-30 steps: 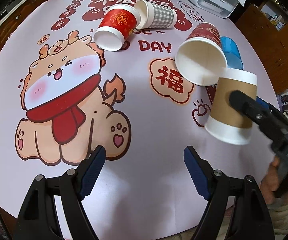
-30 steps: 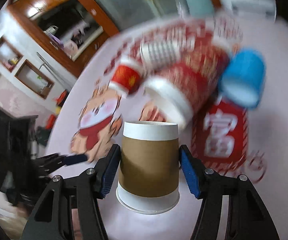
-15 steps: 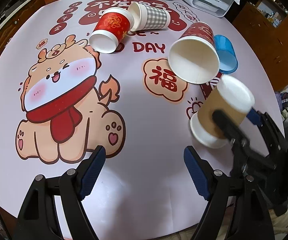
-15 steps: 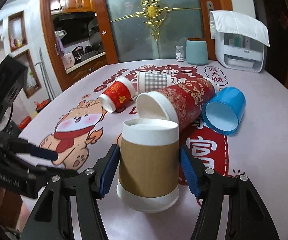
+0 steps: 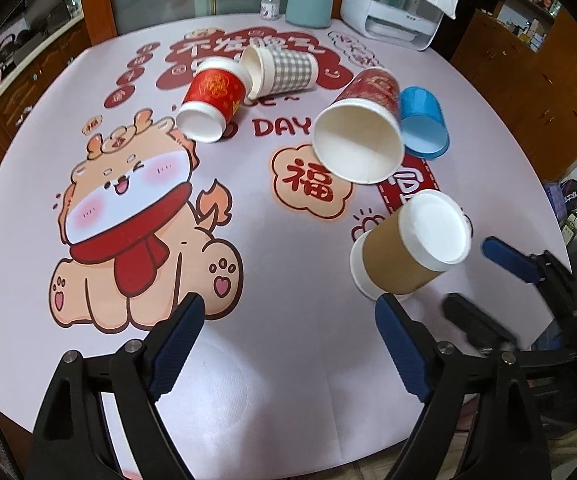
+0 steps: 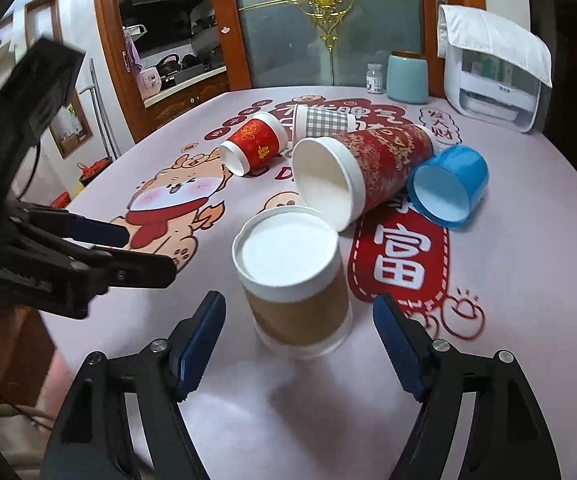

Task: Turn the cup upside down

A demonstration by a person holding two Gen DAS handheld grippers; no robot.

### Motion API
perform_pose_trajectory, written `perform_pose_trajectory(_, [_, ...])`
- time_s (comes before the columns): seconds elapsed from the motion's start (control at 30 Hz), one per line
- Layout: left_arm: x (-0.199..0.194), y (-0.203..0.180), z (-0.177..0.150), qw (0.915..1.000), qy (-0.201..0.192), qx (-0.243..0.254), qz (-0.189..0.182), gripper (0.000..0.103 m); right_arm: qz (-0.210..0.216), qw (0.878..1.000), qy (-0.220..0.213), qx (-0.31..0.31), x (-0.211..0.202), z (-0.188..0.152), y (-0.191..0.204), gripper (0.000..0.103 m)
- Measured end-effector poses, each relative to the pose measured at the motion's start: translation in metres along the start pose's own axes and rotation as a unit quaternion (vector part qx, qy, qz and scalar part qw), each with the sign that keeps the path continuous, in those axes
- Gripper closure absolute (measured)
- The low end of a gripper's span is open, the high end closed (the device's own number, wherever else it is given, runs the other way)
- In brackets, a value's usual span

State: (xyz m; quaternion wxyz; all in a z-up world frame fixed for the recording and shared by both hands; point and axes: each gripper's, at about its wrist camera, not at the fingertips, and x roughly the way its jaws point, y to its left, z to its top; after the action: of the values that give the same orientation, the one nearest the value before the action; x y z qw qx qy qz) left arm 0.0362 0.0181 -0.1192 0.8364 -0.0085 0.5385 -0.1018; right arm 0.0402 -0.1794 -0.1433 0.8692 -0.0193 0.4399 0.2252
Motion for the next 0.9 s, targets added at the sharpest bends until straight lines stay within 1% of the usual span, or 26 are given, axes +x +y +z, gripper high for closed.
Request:
perform_pose_trajectory(0.07, [-0.009,-0.005,-0.003,0.9999,-0.014,0.001,0.005,0.014,0.0,1.0,0.003,0.009,-0.017,0.004,-0.003,0.025])
perform_pose_trajectory(0.17, [-0.021,-0.012,-0.005,0.9994,-0.032,0.003,0.015,0.013,-0.014,1.0,0.006,0.021,-0.04,0.013,-0.005,0.025])
perform_pose_trajectory(0.3, [-0.045,-0.022,-0.005,0.9973,-0.059,0.006,0.043,0.012,-0.022,0.998,0.011,0.065,-0.07,0.028,-0.012,0.025])
perform_pose_trajectory(0.37, [-0.056,-0.026,-0.004,0.9959,-0.073,0.009,0.053,0.009,-0.023,0.996,0.011,0.082,-0.083,0.035,-0.014,0.025])
perform_pose_trajectory(0.43, [-0.07,-0.032,-0.003,0.9935,-0.093,0.011,0.065,0.002,-0.04,0.996,0.001,0.081,-0.096,0.041,-0.012,0.025])
perform_pose_trajectory(0.47, [-0.078,-0.035,-0.001,0.9919,-0.106,0.012,0.07,0.001,-0.052,0.996,-0.007,0.076,-0.104,0.043,-0.008,0.025])
perform_pose_trajectory(0.5, [-0.085,-0.037,0.0,0.99,-0.119,0.013,0.075,0.001,-0.059,0.995,-0.011,0.075,-0.111,0.046,-0.006,0.025])
perform_pose_trajectory(0.6, [-0.104,-0.045,0.005,0.9857,-0.145,0.013,0.085,0.001,-0.063,0.995,-0.025,0.075,-0.129,0.051,-0.001,0.025])
perform_pose_trajectory(0.7, [-0.12,-0.051,0.011,0.983,-0.162,0.007,0.087,0.001,-0.073,0.994,-0.038,0.078,-0.147,0.057,0.003,0.022])
perform_pose_trajectory(0.9, [-0.142,-0.06,0.011,0.9775,-0.188,-0.005,0.095,0.001,-0.074,0.991,-0.064,0.092,-0.182,0.067,0.006,0.017])
